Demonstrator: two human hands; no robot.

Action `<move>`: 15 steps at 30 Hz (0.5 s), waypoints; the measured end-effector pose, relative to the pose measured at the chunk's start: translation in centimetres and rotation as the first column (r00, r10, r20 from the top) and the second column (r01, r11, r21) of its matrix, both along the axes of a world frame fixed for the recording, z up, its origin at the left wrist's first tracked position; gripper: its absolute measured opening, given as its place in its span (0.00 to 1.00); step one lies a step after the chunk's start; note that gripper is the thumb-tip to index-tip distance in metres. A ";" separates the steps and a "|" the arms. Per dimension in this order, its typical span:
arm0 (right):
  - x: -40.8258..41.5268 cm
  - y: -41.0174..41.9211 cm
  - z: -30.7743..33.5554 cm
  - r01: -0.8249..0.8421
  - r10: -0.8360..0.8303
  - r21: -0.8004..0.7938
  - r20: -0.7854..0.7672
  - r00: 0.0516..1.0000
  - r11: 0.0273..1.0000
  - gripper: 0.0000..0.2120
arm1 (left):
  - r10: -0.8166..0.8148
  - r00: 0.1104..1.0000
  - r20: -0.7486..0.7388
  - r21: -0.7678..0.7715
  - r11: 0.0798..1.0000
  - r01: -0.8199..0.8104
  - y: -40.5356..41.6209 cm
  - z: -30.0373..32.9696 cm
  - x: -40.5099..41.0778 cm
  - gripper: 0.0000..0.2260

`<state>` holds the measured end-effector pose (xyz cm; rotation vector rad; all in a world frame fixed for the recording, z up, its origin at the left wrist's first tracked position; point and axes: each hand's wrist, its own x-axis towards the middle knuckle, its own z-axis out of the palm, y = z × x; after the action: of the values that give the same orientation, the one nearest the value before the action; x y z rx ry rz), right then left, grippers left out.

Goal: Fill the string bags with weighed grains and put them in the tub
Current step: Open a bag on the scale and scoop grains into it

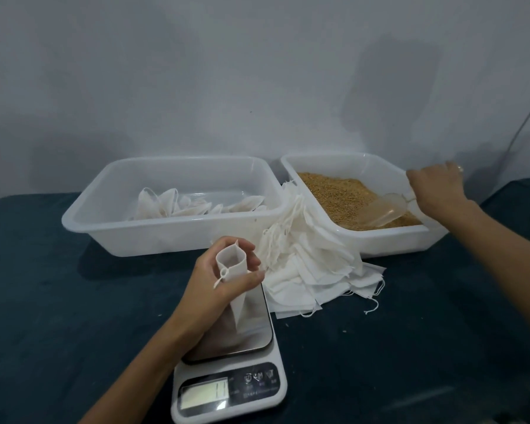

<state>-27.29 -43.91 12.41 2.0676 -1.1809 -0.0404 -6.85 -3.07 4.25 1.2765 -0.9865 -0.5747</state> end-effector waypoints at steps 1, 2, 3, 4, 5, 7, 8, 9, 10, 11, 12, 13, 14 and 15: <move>0.0 -0.3 0.0 -0.026 0.025 -0.014 -0.028 0.999 1.000 0.10 | 0.002 1.000 -0.004 -0.003 1.000 -0.002 0.0 0.0 0.0 0.16; 0.0 -0.5 0.0 -0.059 0.059 -0.007 -0.052 0.997 0.998 0.10 | 0.005 1.000 -0.009 -0.006 1.000 -0.005 0.0 0.0 0.0 0.17; 0.1 -0.7 -0.1 -0.099 0.100 0.022 -0.060 0.993 0.995 0.11 | 0.008 1.000 -0.012 -0.007 1.000 -0.008 0.0 -0.1 0.1 0.17; 0.2 -0.8 -0.1 -0.140 0.143 0.073 -0.046 0.989 0.988 0.12 | 0.011 1.000 -0.013 -0.008 1.000 -0.011 0.0 -0.1 0.1 0.17; 0.3 -0.8 -0.2 -0.178 0.181 0.136 -0.014 0.983 0.975 0.13 | 0.014 1.000 -0.014 -0.009 1.000 -0.014 0.0 -0.1 0.1 0.17; 0.5 -0.6 -0.5 -0.232 0.216 0.284 0.085 0.973 0.930 0.15 | 0.015 1.000 -0.014 -0.011 1.000 -0.015 0.0 -0.1 0.1 0.18; 0.7 -0.4 -0.7 -0.252 0.217 0.357 0.135 0.967 0.899 0.15 | 0.015 1.000 -0.014 -0.012 1.000 -0.015 0.0 -0.1 0.2 0.18; 0.8 -0.3 -1.1 -0.268 0.215 0.422 0.169 0.962 0.866 0.15 | 0.014 1.000 -0.016 -0.013 1.000 -0.015 0.0 -0.1 0.2 0.19; 1.0 -0.1 -1.5 -0.279 0.214 0.475 0.187 0.959 0.835 0.14 | 0.014 1.000 -0.018 -0.013 1.000 -0.014 0.0 -0.1 0.2 0.20; 1.2 0.0 -1.9 -0.286 0.215 0.516 0.194 0.957 0.808 0.13 | 0.012 1.000 -0.017 -0.012 1.000 -0.013 0.0 -0.1 0.2 0.20; 1.4 0.0 -2.3 -0.293 0.219 0.544 0.198 0.955 0.786 0.11 | 0.009 1.000 -0.015 -0.008 1.000 -0.010 -0.1 -0.1 0.1 0.20; 1.6 0.1 -2.5 -0.301 0.224 0.560 0.203 0.953 0.772 0.10 | 0.006 1.000 -0.014 -0.004 1.000 -0.007 -0.1 -0.1 0.1 0.20; 1.7 0.2 -2.5 -0.309 0.227 0.568 0.211 0.951 0.763 0.10 | 0.006 1.000 -0.016 -0.002 1.000 -0.006 -0.1 -0.2 0.1 0.20; 1.8 0.2 -2.5 -0.312 0.226 0.572 0.219 0.949 0.758 0.10 | 0.007 1.000 -0.020 -0.002 1.000 -0.007 -0.2 -0.2 0.1 0.21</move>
<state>-25.48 -43.67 9.95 2.8369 -1.0126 -0.1572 -6.79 -3.24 4.07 1.2700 -0.9651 -0.5802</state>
